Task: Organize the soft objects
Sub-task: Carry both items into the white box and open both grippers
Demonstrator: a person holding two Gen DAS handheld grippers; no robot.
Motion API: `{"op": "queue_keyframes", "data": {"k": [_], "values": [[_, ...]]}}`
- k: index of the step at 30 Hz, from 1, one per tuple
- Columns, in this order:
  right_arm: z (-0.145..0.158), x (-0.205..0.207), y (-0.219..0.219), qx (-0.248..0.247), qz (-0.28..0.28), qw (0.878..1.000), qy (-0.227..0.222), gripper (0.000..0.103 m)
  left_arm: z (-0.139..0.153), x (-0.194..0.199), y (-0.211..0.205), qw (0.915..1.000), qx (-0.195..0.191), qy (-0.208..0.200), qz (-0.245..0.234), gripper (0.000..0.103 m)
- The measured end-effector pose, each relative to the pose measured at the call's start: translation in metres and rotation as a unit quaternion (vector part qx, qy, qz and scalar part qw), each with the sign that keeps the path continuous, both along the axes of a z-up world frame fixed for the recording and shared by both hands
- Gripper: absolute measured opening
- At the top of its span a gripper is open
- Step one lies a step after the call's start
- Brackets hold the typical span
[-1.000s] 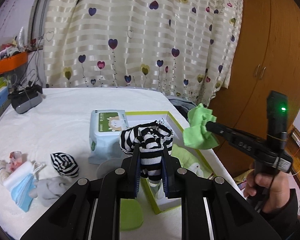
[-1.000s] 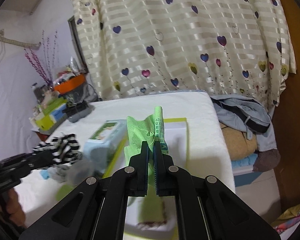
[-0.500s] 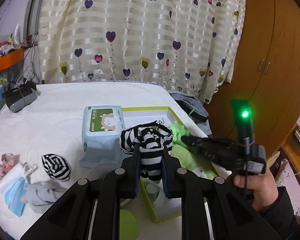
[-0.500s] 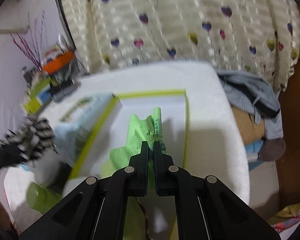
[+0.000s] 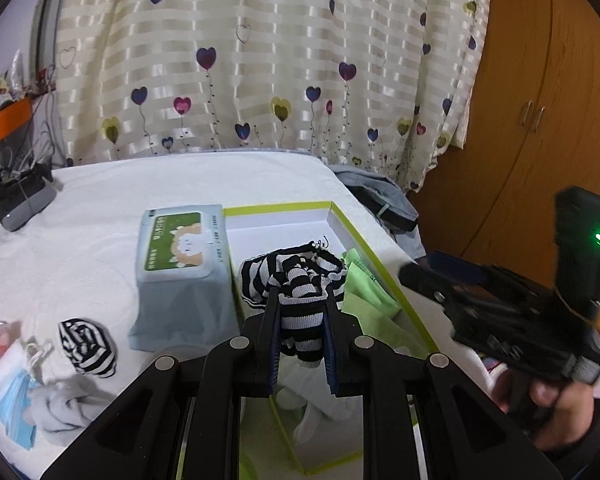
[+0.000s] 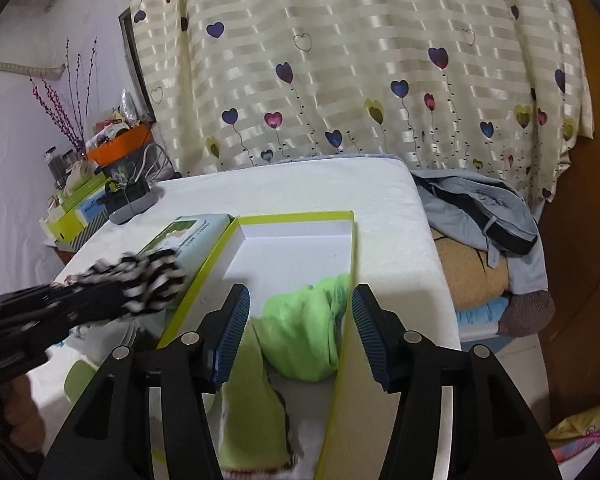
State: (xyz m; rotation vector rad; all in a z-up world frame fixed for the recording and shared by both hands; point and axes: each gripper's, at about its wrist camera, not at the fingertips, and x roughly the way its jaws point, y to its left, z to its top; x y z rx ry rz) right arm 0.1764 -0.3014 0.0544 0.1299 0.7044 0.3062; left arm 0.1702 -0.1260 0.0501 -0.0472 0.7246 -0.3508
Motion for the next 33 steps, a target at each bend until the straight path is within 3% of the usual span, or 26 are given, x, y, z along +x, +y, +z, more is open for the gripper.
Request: {"op": "queue_keyframes", "data": {"k": [4,10,17,33], "values": [[0.000,-0.012,-0.007,0.014,-0.003,1.000,-0.001,0.055,-0.011,0.015,-0.010,0.9998,0.013,0.015,-0.002,0.016],[0.006,-0.019,-0.016,0.020,-0.010,1.000,-0.011,0.055,-0.021,0.028,-0.016,0.9995,0.012,0.027,-0.010,0.036],[0.012,-0.027,-0.012,0.020,-0.007,1.000,-0.016,0.055,-0.017,0.018,-0.007,0.9997,0.009,0.024,-0.004,0.037],[0.033,-0.070,0.021,0.023,0.011,0.999,-0.025,0.055,0.012,-0.055,0.038,0.9994,-0.021,-0.015,0.024,0.037]]}}
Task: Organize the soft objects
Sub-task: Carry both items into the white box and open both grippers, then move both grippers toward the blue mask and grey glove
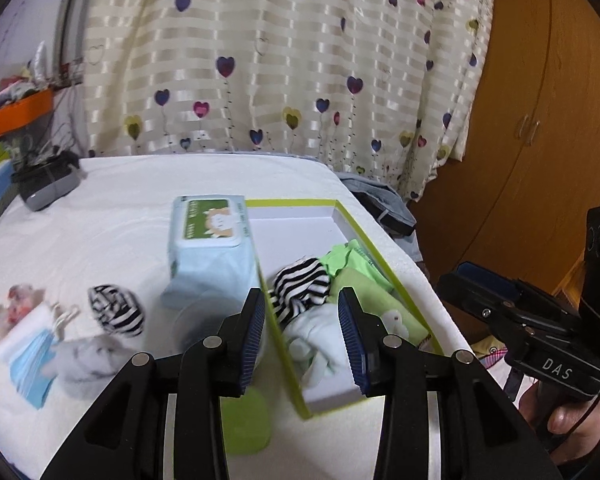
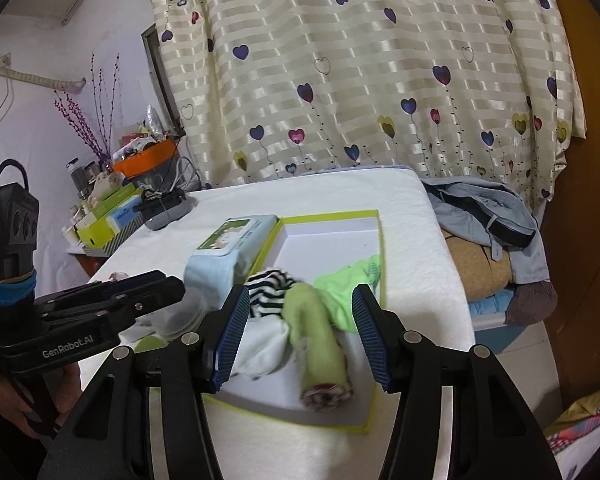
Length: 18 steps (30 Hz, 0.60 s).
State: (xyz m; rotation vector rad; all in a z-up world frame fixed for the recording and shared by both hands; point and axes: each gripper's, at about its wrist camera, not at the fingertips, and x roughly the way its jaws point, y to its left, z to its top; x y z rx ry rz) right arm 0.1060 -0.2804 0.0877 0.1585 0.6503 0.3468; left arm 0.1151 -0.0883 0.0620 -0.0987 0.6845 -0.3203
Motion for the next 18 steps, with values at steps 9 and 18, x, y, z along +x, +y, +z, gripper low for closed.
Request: {"op": "queue_keyframes", "data": {"k": [9,18], "values": [[0.005,-0.029,0.042,-0.016,0.045,0.999,-0.009,0.055,-0.010,-0.036,0.041,0.9994,-0.015,0.003,0.030,0.037],[0.006,-0.041,0.072,-0.019,0.090,0.996,-0.015,0.055,-0.021,-0.058,0.071,0.9981,-0.022,0.000,0.058,0.037]]}}
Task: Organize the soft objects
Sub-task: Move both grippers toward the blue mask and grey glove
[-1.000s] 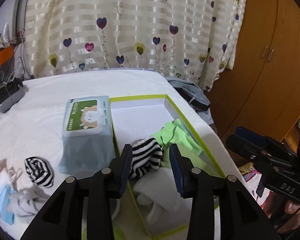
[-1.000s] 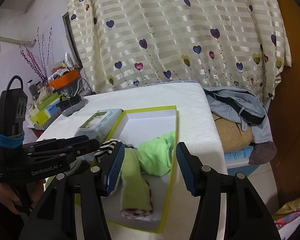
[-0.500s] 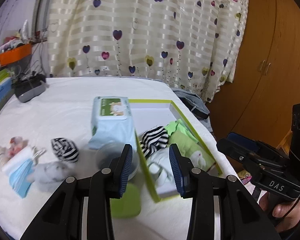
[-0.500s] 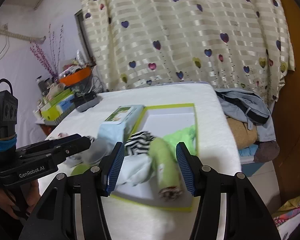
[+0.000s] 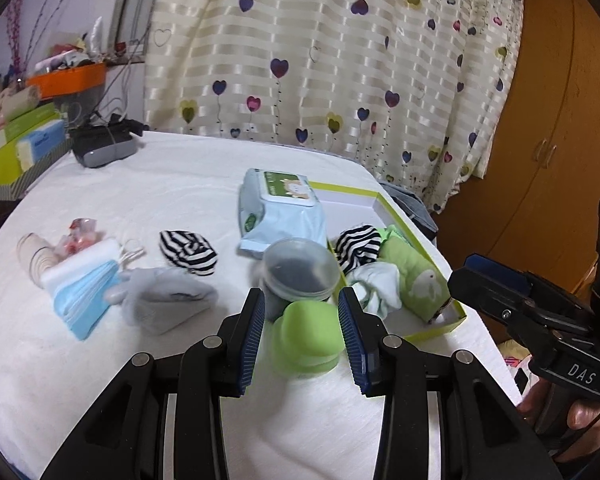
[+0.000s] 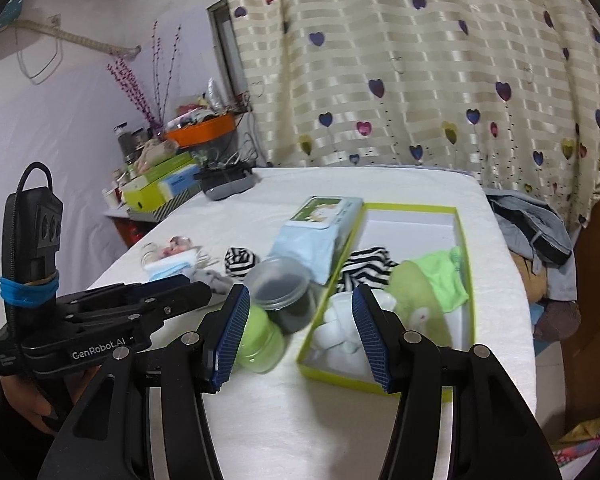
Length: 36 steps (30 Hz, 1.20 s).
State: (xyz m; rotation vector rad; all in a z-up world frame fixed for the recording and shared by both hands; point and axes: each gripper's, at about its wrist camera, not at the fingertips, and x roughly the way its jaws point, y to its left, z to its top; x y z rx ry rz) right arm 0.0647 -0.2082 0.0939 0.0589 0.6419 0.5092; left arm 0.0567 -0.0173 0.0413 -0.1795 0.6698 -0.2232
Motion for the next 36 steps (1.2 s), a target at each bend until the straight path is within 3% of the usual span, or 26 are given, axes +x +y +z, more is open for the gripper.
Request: {"op": "queue_keyframes", "data": {"k": [9,13,25,36], "values": [[-0.009,0.000,0.029,-0.017,0.029,0.999,0.018,0.055,-0.016,-0.004,0.032,0.9994,-0.023,0.021,0.015,0.041],[-0.011,0.001,0.043,-0.025,0.043,0.999,0.022,0.055,-0.020,-0.008,0.052,0.9989,-0.031,0.019,0.030,0.051],[-0.018,0.009,0.098,-0.062,0.100,0.993,0.023,0.055,-0.032,-0.014,0.100,0.9954,-0.041,0.028,0.083,0.051],[-0.035,0.036,0.162,-0.124,0.160,0.979,0.037,0.055,-0.041,-0.012,0.143,0.9908,-0.048,0.033,0.122,0.051]]}}
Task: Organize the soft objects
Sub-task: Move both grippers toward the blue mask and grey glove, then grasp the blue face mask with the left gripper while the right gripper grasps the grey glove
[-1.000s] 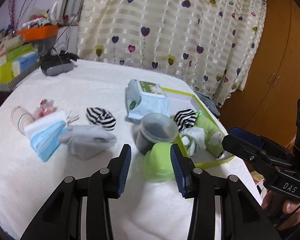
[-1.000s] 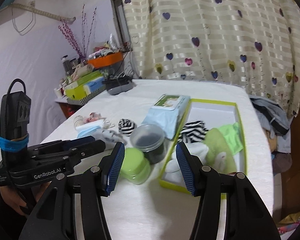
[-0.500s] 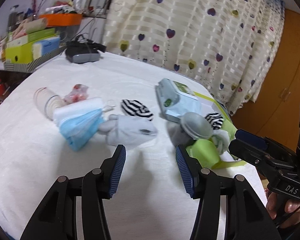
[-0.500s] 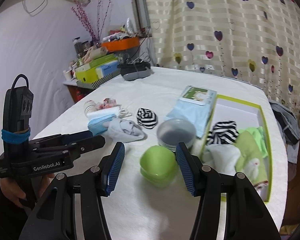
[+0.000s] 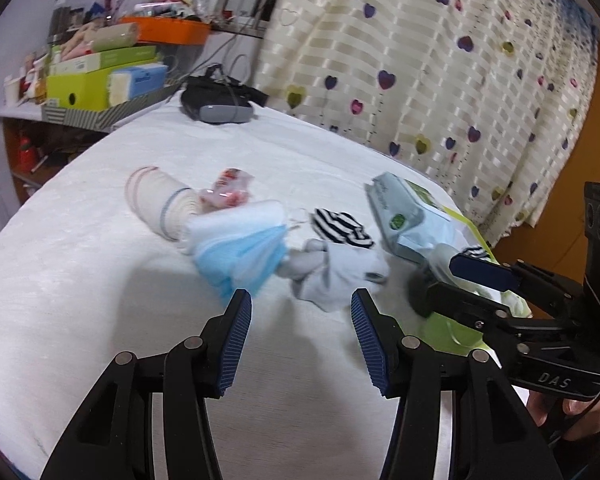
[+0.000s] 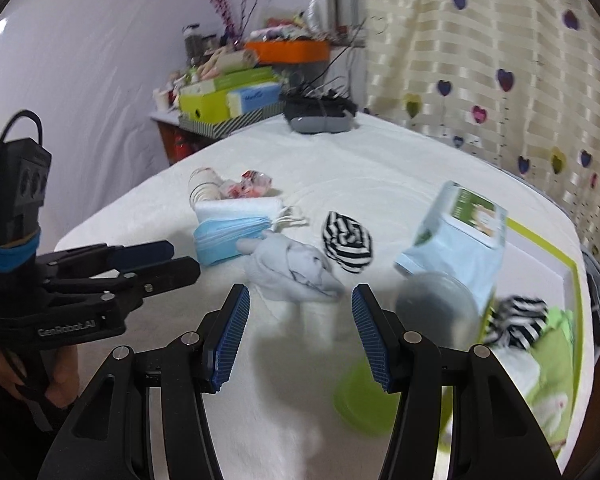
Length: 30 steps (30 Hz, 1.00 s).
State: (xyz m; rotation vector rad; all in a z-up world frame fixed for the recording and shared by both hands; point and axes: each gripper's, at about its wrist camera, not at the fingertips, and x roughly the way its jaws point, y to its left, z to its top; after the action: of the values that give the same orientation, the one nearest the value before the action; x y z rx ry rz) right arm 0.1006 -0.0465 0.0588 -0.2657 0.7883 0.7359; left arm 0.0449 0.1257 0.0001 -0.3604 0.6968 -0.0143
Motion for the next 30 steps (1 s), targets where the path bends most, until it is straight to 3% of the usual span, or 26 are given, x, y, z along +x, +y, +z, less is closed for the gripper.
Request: {"op": "queue_keyframes", "data": {"k": [9,15,21,30], "values": [[-0.017,0.034,0.035,-0.055,0.037,0.997,0.030,0.055,-0.009,0.014,0.031,0.9995,0.006,0.013,0.030,0.053],[-0.029,0.046,0.051,-0.084,0.057,0.993,0.054,0.055,-0.022,0.036,0.041,0.9993,-0.006,0.036,0.008,0.057],[-0.037,0.050,0.062,-0.111,0.075,0.989,0.056,0.055,-0.040,0.056,0.046,0.9976,-0.019,0.065,0.014,0.057],[-0.042,0.054,0.072,-0.143,0.076,0.985,0.053,0.054,-0.043,0.066,0.042,0.9973,-0.013,0.069,0.022,0.057]]}}
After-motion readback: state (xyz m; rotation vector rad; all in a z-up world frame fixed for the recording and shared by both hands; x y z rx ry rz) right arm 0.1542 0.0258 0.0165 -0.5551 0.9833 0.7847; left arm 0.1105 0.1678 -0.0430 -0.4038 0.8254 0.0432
